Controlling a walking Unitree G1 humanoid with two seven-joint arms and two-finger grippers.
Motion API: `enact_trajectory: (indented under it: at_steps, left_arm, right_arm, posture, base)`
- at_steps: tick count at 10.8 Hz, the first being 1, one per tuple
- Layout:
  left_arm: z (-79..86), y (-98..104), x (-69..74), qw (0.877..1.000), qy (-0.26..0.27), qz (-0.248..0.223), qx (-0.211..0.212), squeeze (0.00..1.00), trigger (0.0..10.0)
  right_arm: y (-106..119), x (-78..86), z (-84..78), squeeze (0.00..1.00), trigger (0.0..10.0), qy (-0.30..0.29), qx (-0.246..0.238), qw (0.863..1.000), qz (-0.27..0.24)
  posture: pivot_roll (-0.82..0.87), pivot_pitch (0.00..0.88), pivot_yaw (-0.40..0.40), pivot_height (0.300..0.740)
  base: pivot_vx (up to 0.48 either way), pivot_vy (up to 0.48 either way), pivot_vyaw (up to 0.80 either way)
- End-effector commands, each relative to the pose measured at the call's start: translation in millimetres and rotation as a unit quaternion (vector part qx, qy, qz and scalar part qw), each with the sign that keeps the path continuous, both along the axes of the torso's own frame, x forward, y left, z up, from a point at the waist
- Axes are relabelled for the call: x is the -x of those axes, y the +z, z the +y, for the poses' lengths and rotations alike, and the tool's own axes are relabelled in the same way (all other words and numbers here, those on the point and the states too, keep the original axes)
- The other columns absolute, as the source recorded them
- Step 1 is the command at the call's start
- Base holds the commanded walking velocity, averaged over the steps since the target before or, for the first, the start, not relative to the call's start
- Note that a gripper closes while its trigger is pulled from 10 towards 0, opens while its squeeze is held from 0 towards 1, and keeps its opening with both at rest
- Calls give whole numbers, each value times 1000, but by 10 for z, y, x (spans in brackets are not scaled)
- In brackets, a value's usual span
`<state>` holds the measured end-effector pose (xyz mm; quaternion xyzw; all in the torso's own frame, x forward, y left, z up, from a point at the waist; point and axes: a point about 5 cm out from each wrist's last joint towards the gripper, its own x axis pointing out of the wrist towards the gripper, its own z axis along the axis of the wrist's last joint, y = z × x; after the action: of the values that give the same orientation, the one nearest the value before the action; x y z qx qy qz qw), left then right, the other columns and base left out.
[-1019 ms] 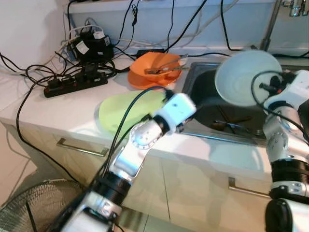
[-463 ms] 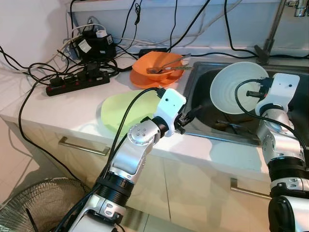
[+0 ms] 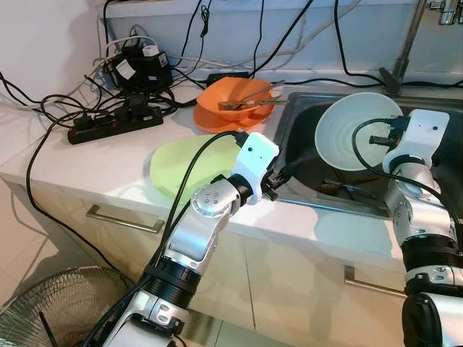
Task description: Kitchen organization
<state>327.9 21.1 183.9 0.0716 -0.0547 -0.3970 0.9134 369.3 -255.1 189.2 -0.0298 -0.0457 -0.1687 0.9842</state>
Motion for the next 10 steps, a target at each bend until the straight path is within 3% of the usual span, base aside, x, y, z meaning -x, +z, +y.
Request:
enact_trajectory:
  at_steps: [1,2,3,6,10]
  left_arm:
    - [55,-1,-6,1000,7,2,1,0,10000]
    - [61,-6,-3,1000,5,21,4,0,10000]
    - [81,-214,21,991,6,133,11,0,10000]
    - [98,-161,-19,991,22,119,52,0,10000]
    - [76,-249,27,987,-1,157,15,0,10000]
  right_arm:
    - [161,-33,25,0,10000,5,6,999,-32]
    - [136,-54,27,0,10000,4,18,999,-28]
    - [-173,-128,227,0,10000,47,125,990,49]
    - [-199,-142,257,0,10000,54,119,990,49]
    - [-218,-182,293,0,10000,69,136,987,57]
  posture:
    - [56,0,123,740]
    - [56,0,123,740]
    - [65,0,121,740]
    - [67,0,119,740]
    - [71,0,120,740]
  base:
    - [0,0,0]
    - [0,0,0]
    - [0,0,0]
    - [0,0,0]
    - [0,0,0]
